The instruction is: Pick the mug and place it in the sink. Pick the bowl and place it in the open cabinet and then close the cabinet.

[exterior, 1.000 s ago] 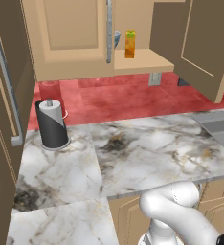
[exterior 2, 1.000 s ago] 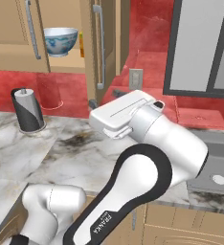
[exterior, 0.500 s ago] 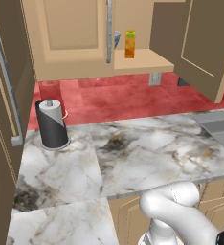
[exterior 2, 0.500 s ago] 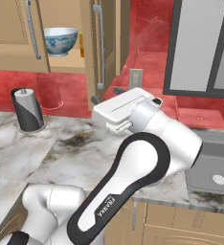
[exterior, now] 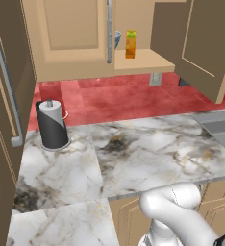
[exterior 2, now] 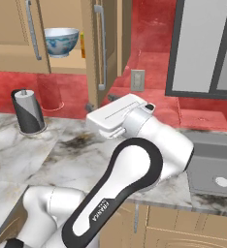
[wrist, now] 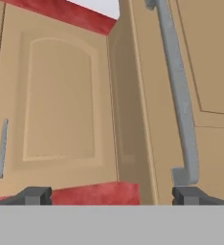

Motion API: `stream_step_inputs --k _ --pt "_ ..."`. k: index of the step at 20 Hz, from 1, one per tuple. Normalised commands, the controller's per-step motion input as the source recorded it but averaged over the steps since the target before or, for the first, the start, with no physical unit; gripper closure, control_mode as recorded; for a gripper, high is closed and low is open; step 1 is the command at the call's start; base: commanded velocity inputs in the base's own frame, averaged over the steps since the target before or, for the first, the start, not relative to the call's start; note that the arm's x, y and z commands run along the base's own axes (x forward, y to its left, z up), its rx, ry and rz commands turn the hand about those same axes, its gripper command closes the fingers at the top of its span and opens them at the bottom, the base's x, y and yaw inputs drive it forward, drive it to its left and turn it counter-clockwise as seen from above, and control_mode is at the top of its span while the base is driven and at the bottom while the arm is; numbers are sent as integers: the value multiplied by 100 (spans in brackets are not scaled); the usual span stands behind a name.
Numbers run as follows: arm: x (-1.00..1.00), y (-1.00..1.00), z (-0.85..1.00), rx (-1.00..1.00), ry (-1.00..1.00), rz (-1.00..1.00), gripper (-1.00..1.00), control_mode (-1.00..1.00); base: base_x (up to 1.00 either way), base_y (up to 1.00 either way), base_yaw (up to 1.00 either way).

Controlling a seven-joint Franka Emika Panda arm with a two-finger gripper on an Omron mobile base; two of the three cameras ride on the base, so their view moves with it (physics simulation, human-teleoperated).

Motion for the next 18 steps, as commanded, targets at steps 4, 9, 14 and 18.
stream_step_inputs --k 4,9,14,18 --pt "2 9 -12 0 0 1 -100 -100 0 0 0" --pt "15 0 -4 0 0 1 -100 -100 0 0 0" --pt "10 1 -5 0 0 1 -100 -100 0 0 0" --pt "9 5 -2 0 0 0 -100 -100 0 0 0"
